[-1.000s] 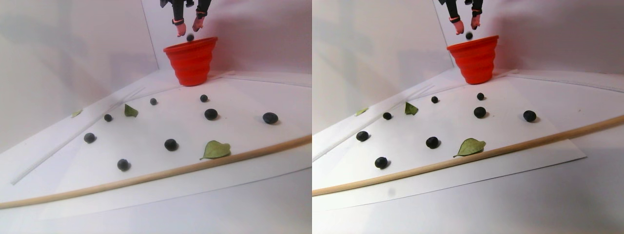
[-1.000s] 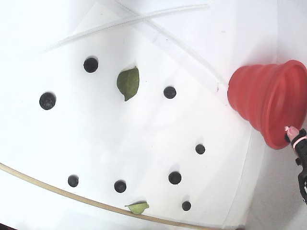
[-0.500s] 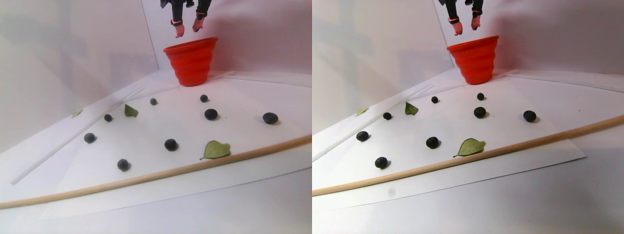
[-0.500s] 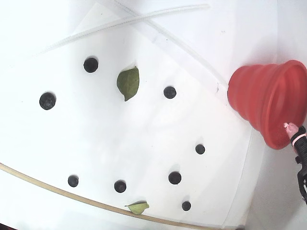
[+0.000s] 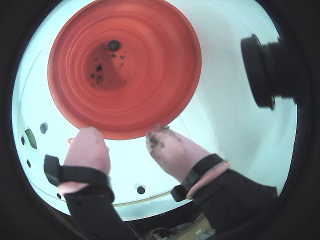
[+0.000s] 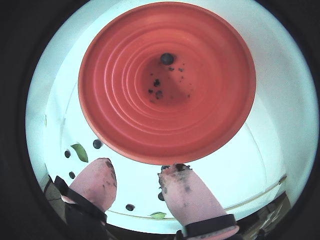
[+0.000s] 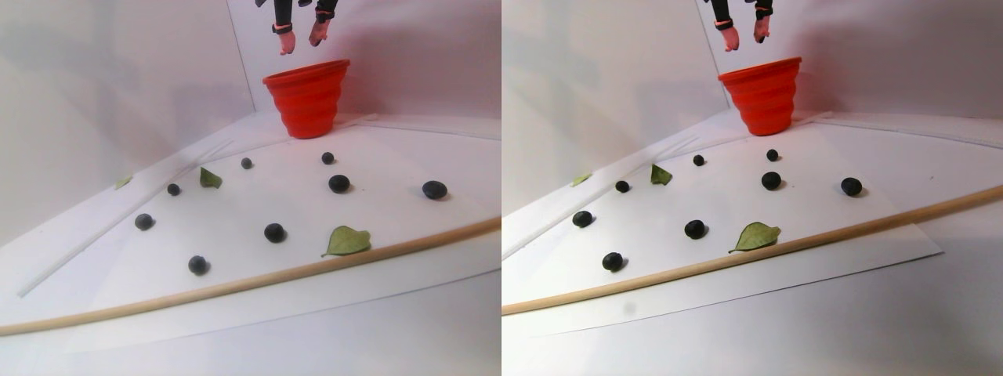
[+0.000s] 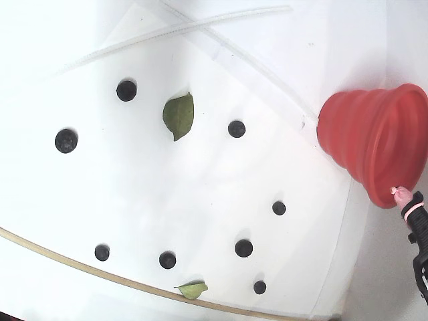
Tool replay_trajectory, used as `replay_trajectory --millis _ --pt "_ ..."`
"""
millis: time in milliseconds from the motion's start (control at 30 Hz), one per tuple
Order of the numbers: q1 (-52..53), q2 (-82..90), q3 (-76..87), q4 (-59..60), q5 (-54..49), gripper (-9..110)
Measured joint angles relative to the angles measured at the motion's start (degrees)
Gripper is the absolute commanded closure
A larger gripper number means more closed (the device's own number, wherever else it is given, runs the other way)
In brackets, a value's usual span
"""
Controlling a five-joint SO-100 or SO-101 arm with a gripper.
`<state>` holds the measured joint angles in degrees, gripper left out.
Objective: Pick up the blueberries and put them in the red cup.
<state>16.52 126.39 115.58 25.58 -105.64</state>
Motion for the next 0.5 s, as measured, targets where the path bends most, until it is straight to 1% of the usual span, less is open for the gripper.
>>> replay_trajectory --millis 500 --pt "0.0 7.7 9.5 1.4 0.8 85"
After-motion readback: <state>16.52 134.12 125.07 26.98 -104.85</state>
